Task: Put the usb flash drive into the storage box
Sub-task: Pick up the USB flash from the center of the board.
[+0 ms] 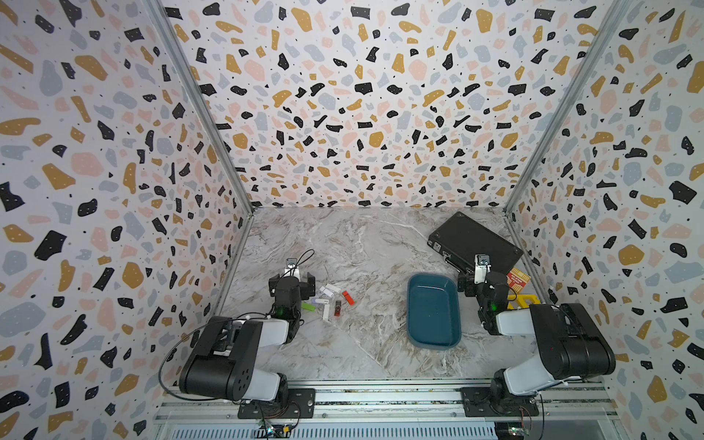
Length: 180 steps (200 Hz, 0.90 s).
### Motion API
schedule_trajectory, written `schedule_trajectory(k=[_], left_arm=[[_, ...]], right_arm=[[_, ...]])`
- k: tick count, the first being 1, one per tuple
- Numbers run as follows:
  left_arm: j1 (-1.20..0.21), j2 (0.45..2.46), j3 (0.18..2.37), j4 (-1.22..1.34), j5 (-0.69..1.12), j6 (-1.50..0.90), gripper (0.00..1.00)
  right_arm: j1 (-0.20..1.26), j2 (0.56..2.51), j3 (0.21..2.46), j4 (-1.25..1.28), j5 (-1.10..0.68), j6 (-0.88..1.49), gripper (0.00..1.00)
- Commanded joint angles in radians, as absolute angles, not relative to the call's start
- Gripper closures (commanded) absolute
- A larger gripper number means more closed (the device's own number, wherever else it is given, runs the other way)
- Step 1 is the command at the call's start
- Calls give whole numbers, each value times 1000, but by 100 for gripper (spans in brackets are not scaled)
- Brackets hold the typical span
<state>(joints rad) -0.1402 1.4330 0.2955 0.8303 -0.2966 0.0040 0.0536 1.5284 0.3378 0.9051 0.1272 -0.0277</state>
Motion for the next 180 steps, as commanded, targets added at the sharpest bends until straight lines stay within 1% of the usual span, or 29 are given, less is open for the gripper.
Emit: schedule_trajectory(k=[1, 30, 46, 57, 64, 71, 83, 96, 104, 107, 115, 120, 126, 138, 149, 154, 165, 174, 180], left_arm=[[-135, 1426, 311, 857, -293, -2, 0], [-140, 1395, 288, 889, -258, 32, 0], [-208, 1239, 267, 803, -385, 58, 0], [-273, 1076, 283, 651, -450, 70, 0], [-305, 977, 310, 542, -502, -11, 0], [-312, 887, 342, 422, -501, -118, 0], [-312, 764, 410, 236, -470, -272, 0], [-311, 672, 506, -2, -466, -402, 0], [-311, 635, 570, -154, -507, -491, 0], [-311, 628, 594, -227, -529, -530, 0], [-311, 610, 650, -406, -589, -629, 0], [-310, 600, 691, -526, -601, -691, 0], [-309, 588, 718, -602, -607, -730, 0], [-307, 566, 753, -647, -518, -666, 0], [-307, 551, 785, -692, -415, -625, 0], [-306, 546, 796, -711, -370, -611, 0], [-306, 544, 824, -770, -306, -591, 0], [-307, 550, 842, -828, -292, -580, 0], [-306, 557, 854, -866, -292, -569, 0]], right_arm=[[48, 1511, 352, 883, 147, -20, 0], [46, 1512, 352, 883, 143, -21, 0], [32, 1510, 354, 877, 123, -10, 0], [31, 1496, 352, 878, 148, -3, 0], [37, 1454, 344, 863, 175, -1, 0], [50, 1384, 349, 806, 210, -5, 0], [70, 1243, 399, 607, 260, 4, 0], [72, 1098, 478, 353, 291, 215, 0], [73, 1041, 509, 284, 212, 283, 0], [72, 1025, 514, 282, 157, 285, 0], [72, 996, 511, 317, 45, 313, 0], [72, 986, 504, 356, 11, 371, 0], [71, 977, 497, 385, -16, 449, 0], [69, 958, 504, 379, -105, 555, 0], [72, 967, 529, 398, -333, 568, 0], [81, 979, 550, 389, -391, 577, 0], [138, 1014, 616, 281, -435, 602, 1], [216, 1043, 679, 162, -414, 566, 11], [274, 1057, 709, 91, -363, 535, 14]])
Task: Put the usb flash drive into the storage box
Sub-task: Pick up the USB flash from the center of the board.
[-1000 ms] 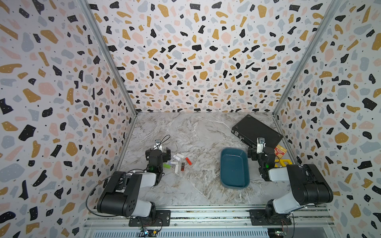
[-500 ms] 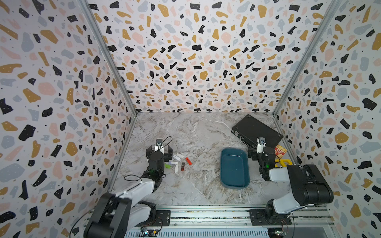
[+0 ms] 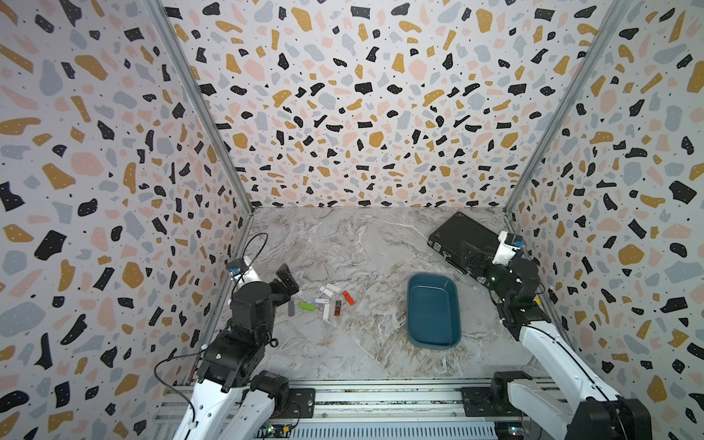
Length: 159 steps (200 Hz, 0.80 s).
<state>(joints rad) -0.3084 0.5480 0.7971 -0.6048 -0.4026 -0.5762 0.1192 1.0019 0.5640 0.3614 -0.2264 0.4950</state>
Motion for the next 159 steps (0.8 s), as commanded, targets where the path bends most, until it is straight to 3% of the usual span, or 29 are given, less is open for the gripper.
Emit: schedule_trajectory(k=[1, 25, 69, 93, 159], left_arm=[[-307, 558, 855, -869, -292, -567, 0], [-307, 587, 866, -889, -269, -526, 1], [-319, 675, 876, -882, -179, -509, 0], [-319, 704, 884, -900, -197, -506, 0], [-318, 713, 889, -909, -212, -519, 0]], right_arm=[[304, 1062, 722, 57, -337, 523, 14], [570, 1159, 801, -108, -170, 429, 20], [834, 1475, 1053, -362, -64, 335, 25], [915, 1626, 1166, -449, 10, 288, 28], [997, 1943, 1428, -521, -19, 197, 35]])
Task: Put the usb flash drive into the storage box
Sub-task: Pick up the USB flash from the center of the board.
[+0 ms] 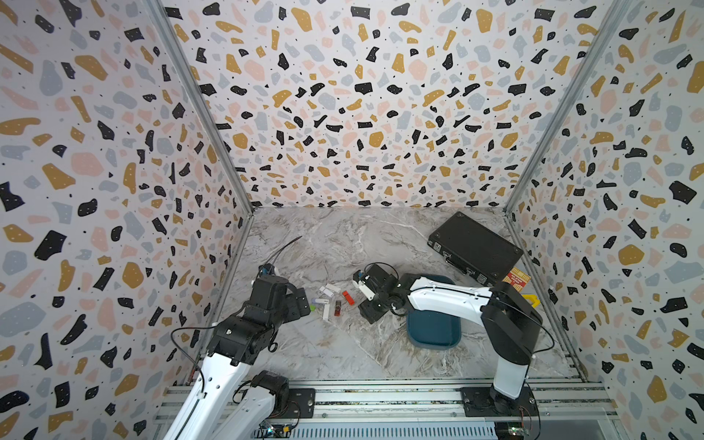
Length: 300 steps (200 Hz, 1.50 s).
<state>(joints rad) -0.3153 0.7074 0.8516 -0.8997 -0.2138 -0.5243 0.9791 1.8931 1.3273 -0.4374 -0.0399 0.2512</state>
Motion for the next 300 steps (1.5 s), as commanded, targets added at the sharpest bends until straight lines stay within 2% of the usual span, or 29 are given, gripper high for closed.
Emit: schedule_trajectory(k=[1, 118, 143, 199, 257, 300], left_arm=[[-319, 713, 888, -909, -213, -519, 0], [-318, 729, 888, -913, -201, -514, 0], [-318, 730, 887, -911, -194, -513, 0], [-318, 733, 888, -917, -211, -519, 0], [-318, 750, 907, -961, -311, -560, 0], [-319, 768, 913, -971, -317, -569, 0]], right_arm=[[997, 1947, 1431, -521, -19, 196, 35], [999, 2252, 1781, -603, 36, 144, 43], [999, 2285, 1822, -619, 37, 150, 53], [999, 2308, 1856, -617, 23, 190, 68], [988, 2216, 1851, -615, 30, 216, 77], [935, 1949, 1665, -569, 45, 228, 78]])
